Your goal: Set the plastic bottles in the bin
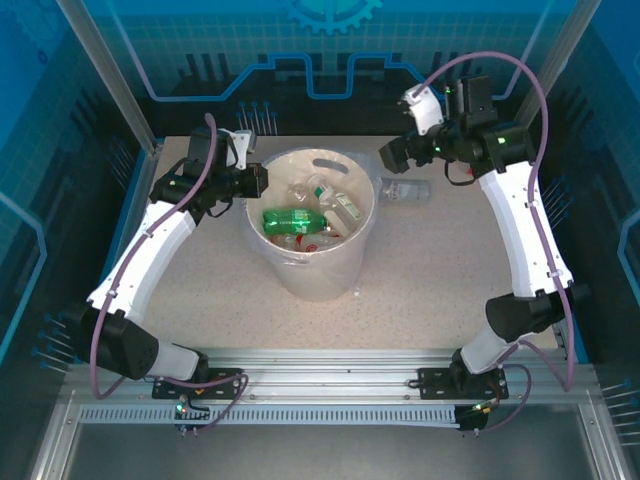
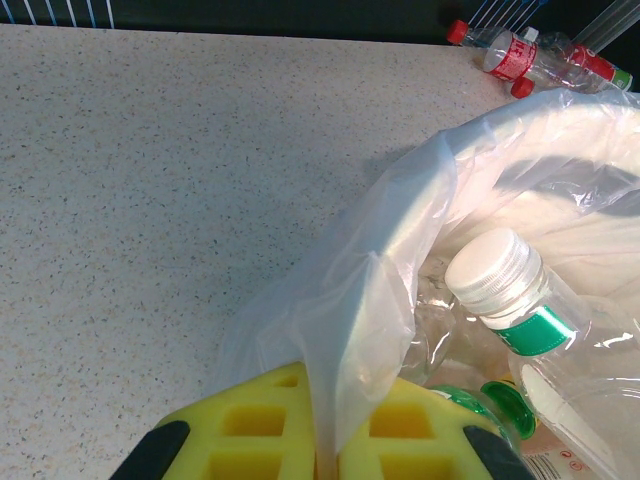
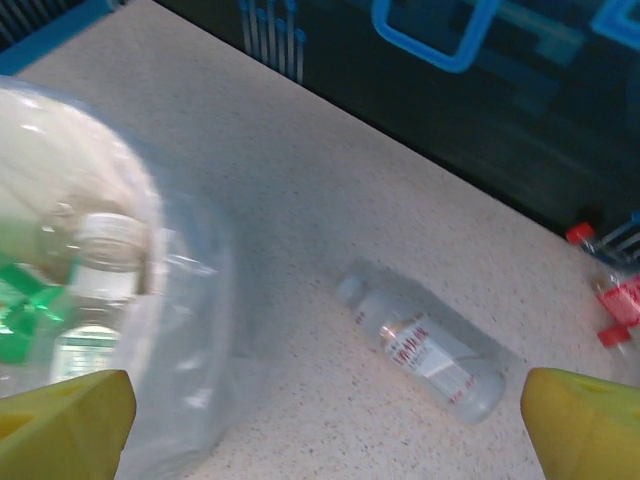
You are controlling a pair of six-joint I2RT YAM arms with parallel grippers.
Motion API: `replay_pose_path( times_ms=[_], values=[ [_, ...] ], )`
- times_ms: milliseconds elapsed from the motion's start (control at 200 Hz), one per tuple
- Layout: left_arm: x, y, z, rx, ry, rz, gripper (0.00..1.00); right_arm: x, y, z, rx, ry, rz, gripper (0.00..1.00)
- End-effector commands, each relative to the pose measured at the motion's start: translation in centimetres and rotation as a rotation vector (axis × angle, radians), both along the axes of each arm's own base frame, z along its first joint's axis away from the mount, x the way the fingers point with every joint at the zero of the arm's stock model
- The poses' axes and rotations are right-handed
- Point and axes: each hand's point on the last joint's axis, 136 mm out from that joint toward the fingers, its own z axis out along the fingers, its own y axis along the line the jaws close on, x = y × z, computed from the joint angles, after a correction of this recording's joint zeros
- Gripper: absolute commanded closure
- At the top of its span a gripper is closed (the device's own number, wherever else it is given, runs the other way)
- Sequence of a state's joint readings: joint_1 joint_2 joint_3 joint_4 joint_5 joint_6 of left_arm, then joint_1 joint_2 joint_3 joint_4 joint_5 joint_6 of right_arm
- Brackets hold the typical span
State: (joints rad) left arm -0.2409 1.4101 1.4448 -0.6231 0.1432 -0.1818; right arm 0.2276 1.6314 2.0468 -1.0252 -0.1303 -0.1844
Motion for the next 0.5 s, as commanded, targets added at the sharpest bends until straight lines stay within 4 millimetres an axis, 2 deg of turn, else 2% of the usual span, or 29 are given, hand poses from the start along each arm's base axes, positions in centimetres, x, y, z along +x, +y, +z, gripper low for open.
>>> replay_pose_path(
  times_ms=[0,115,195,365,495],
  values=[
    [-1.0,-1.6,-1.2,-0.055,0.082,-0.04,1.0,2.4,-1.5,-1.2,0.047,-0.009,-0.019,0.0],
    [-1.0,-1.5,-1.2,-0.054,0.084,-0.038,1.0,4.7,-3.3,-5.0,0.025,0.063,-0.051,0.0],
    [-1.0,-1.5,-1.4,-0.053,0.088,-0.039,1.0,6.4,-4.3,-8.6,-0.003,0.129,-0.057,0.0],
    [-0.9,-1.5,-1.4,-0.049,0.087,-0.037,1.0,8.7,-4.1,-15.8,-0.075,0.243,0.026,0.0],
    [-0.8,-1.5,-1.5,-0.047,0.088,-0.037,1.0,10.5,-4.3,-20.2,-0.148,0.278,0.055,0.0]
  ],
)
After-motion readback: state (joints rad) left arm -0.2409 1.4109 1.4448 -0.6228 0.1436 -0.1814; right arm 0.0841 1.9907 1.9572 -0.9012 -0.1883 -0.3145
